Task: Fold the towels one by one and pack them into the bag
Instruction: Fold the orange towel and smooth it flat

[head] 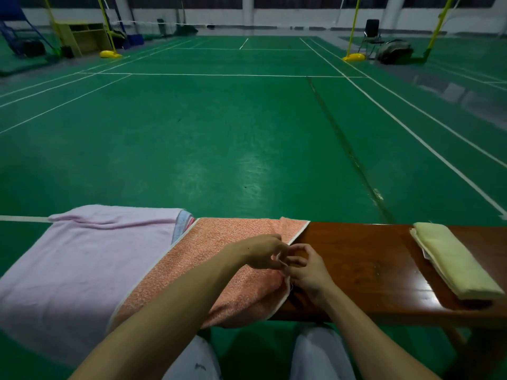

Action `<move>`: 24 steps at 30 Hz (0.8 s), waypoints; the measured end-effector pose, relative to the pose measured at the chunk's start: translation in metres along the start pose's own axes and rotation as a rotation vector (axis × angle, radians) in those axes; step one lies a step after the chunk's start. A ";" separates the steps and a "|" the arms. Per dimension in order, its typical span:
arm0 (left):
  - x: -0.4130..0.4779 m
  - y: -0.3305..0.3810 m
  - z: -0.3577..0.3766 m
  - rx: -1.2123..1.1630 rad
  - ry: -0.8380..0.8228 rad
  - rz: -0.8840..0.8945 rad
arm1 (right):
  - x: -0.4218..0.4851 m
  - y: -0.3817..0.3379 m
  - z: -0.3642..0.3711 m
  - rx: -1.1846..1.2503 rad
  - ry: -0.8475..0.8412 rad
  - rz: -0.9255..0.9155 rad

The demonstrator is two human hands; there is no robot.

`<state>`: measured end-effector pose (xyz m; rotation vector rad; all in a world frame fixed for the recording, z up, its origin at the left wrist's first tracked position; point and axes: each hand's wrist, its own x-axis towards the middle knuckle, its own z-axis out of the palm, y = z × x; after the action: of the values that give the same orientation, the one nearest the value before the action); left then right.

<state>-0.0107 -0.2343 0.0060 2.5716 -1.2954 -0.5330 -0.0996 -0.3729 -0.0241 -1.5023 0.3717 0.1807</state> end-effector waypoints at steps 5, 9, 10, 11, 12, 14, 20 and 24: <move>-0.016 -0.013 0.004 -0.019 0.000 -0.120 | 0.002 0.003 0.010 -0.245 0.007 -0.058; -0.031 -0.026 0.011 -0.031 0.079 -0.174 | 0.003 0.001 0.022 -0.403 0.055 -0.080; -0.034 -0.029 0.012 -0.035 0.103 -0.187 | 0.003 0.002 0.024 -0.449 0.056 -0.084; -0.038 -0.032 0.012 -0.041 0.130 -0.202 | 0.003 0.001 0.027 -0.495 0.045 -0.087; -0.042 -0.035 0.013 -0.048 0.158 -0.218 | 0.002 0.001 0.029 -0.534 0.029 -0.083; -0.049 -0.040 0.013 -0.068 0.208 -0.252 | 0.000 0.001 0.035 -0.586 -0.004 -0.071; -0.064 -0.049 0.012 -0.066 0.278 -0.306 | -0.005 0.000 0.055 -0.772 -0.072 -0.124; -0.071 -0.055 0.011 -0.097 0.291 -0.305 | -0.007 -0.003 0.060 -0.760 -0.042 -0.113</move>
<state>-0.0140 -0.1447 -0.0071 2.6548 -0.7714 -0.2480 -0.0973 -0.3124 -0.0177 -2.2572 0.1836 0.2823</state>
